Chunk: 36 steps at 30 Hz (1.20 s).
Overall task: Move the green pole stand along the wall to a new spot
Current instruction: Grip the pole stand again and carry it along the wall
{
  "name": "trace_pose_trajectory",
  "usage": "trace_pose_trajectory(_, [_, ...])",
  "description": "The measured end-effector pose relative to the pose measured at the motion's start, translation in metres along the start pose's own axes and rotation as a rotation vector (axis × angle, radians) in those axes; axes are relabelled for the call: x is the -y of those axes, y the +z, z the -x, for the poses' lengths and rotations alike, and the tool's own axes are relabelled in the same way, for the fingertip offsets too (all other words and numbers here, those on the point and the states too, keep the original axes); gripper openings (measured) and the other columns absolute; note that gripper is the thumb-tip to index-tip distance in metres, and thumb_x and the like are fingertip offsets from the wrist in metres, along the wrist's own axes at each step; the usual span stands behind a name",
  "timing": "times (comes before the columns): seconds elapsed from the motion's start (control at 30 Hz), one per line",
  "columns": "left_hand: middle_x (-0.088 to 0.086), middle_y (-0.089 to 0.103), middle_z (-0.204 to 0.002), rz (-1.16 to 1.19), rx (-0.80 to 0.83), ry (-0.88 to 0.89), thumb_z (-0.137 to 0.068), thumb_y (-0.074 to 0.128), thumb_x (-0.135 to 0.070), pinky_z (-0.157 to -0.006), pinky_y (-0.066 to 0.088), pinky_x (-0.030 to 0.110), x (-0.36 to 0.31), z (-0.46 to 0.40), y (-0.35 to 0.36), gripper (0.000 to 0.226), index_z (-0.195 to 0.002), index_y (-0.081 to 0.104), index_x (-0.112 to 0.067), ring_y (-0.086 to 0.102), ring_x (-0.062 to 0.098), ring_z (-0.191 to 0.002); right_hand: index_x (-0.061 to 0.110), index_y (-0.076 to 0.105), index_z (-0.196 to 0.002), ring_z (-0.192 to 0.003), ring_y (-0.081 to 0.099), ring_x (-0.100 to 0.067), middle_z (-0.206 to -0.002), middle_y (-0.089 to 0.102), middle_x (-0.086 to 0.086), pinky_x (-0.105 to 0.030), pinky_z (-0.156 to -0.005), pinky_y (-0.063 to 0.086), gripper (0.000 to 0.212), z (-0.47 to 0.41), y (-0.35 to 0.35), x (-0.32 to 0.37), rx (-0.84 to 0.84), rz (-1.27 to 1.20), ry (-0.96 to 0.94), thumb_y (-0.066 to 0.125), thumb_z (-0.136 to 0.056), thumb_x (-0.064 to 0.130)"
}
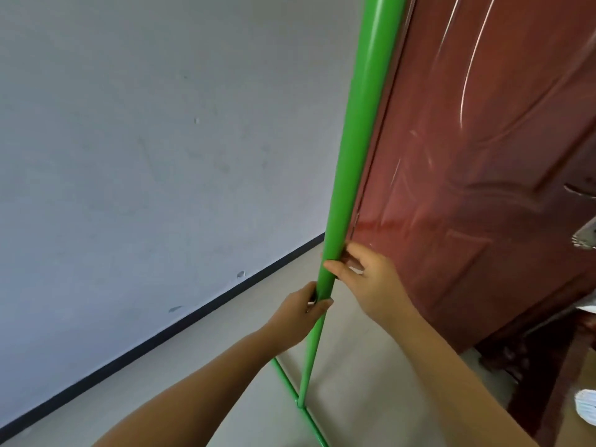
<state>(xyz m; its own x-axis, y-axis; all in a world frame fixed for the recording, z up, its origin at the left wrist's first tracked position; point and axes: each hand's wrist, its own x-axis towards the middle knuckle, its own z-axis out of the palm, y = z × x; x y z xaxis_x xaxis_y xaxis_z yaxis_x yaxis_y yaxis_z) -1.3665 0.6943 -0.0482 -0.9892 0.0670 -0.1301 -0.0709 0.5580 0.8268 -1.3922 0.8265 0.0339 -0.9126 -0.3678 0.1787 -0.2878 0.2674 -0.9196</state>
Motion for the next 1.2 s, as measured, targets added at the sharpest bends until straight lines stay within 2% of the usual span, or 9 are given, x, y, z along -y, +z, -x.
trace_pose_trajectory(0.17, [0.015, 0.065, -0.102, 0.064, -0.118, -0.083, -0.088, 0.047, -0.034, -0.090, 0.048, 0.045, 0.011, -0.031, -0.018, 0.026, -0.100, 0.053, -0.012, 0.061, 0.026, -0.096, 0.020, 0.065, -0.095, -0.086, 0.066, -0.006, -0.088, 0.071, 0.004, -0.030, -0.084, 0.055, 0.016, -0.052, 0.010, -0.008, 0.114, -0.060, 0.007, 0.064, -0.079, 0.020])
trace_pose_trajectory(0.3, [0.010, 0.062, -0.099, 0.136, -0.256, -0.169, -0.090, 0.047, -0.026, -0.071, 0.043, 0.006, 0.019, -0.058, -0.026, 0.015, -0.099, 0.051, -0.015, 0.057, 0.016, -0.088, 0.022, 0.065, -0.092, -0.084, 0.066, -0.006, -0.087, 0.071, 0.005, -0.025, -0.080, 0.055, 0.015, -0.101, 0.013, -0.015, 0.235, -0.060, -0.072, 0.066, -0.077, 0.020])
trace_pose_trajectory(0.37, [0.015, 0.063, -0.096, 0.156, -0.374, -0.204, -0.090, 0.046, -0.027, -0.074, 0.046, 0.013, 0.023, -0.074, -0.028, 0.020, -0.098, 0.052, -0.010, 0.058, 0.024, -0.088, 0.025, 0.064, -0.089, -0.079, 0.065, -0.001, -0.081, 0.068, 0.012, -0.019, -0.076, 0.053, 0.014, -0.129, 0.013, -0.020, 0.311, -0.049, -0.114, 0.067, -0.076, 0.020])
trace_pose_trajectory(0.47, [0.023, 0.065, -0.101, 0.169, -0.564, -0.275, -0.090, 0.046, -0.028, -0.084, 0.048, 0.041, 0.020, -0.097, -0.029, 0.022, -0.099, 0.053, -0.009, 0.060, 0.034, -0.094, 0.022, 0.065, -0.091, -0.074, 0.063, -0.003, -0.077, 0.066, 0.012, -0.018, -0.072, 0.053, 0.015, -0.172, 0.014, -0.025, 0.448, -0.050, -0.162, 0.068, -0.076, 0.021])
trace_pose_trajectory(0.6, [0.020, 0.066, -0.102, 0.264, -0.830, -0.369, -0.090, 0.045, -0.023, -0.071, 0.046, 0.020, 0.008, -0.128, -0.025, 0.018, -0.101, 0.053, -0.011, 0.062, 0.025, -0.088, 0.020, 0.064, -0.094, -0.079, 0.064, -0.013, -0.078, 0.064, 0.009, -0.038, -0.078, 0.057, 0.017, -0.222, 0.017, -0.030, 0.653, -0.034, -0.225, 0.066, -0.077, 0.021])
trace_pose_trajectory(0.7, [0.013, 0.065, -0.100, 0.285, -0.990, -0.436, -0.091, 0.043, -0.022, -0.061, 0.044, 0.009, 0.005, -0.151, -0.027, 0.013, -0.100, 0.051, -0.017, 0.059, 0.011, -0.080, 0.018, 0.064, -0.095, -0.083, 0.065, -0.017, -0.080, 0.064, 0.004, -0.042, -0.081, 0.056, 0.018, -0.255, 0.024, -0.031, 0.759, -0.016, -0.272, 0.065, -0.078, 0.022])
trace_pose_trajectory(0.83, [0.008, 0.062, -0.097, 0.280, -1.121, -0.506, -0.092, 0.041, -0.022, -0.071, 0.047, 0.031, 0.005, -0.179, -0.043, 0.021, -0.110, 0.050, -0.016, 0.058, 0.023, -0.093, 0.015, 0.062, -0.099, -0.082, 0.065, -0.021, -0.082, 0.063, 0.001, -0.044, -0.080, 0.056, 0.021, -0.291, 0.038, -0.031, 0.834, -0.016, -0.333, 0.064, -0.079, 0.023])
trace_pose_trajectory(1.03, [0.010, 0.060, -0.104, 0.248, -1.217, -0.588, -0.093, 0.038, -0.023, -0.067, 0.042, 0.028, 0.020, -0.224, -0.072, 0.030, -0.120, 0.045, -0.013, 0.057, 0.025, -0.095, 0.014, 0.061, -0.096, -0.080, 0.065, -0.022, -0.080, 0.061, 0.001, -0.045, -0.079, 0.056, 0.020, -0.350, 0.061, -0.033, 0.930, -0.019, -0.409, 0.064, -0.079, 0.024])
trace_pose_trajectory(1.2, [0.015, 0.061, -0.113, 0.196, -1.267, -0.654, -0.094, 0.036, -0.025, -0.079, 0.046, 0.035, 0.036, -0.259, -0.100, 0.033, -0.124, 0.042, -0.013, 0.058, 0.027, -0.097, 0.015, 0.059, -0.096, -0.081, 0.065, -0.021, -0.078, 0.060, 0.005, -0.044, -0.079, 0.056, 0.021, -0.404, 0.087, -0.036, 1.046, 0.010, -0.510, 0.063, -0.081, 0.028])
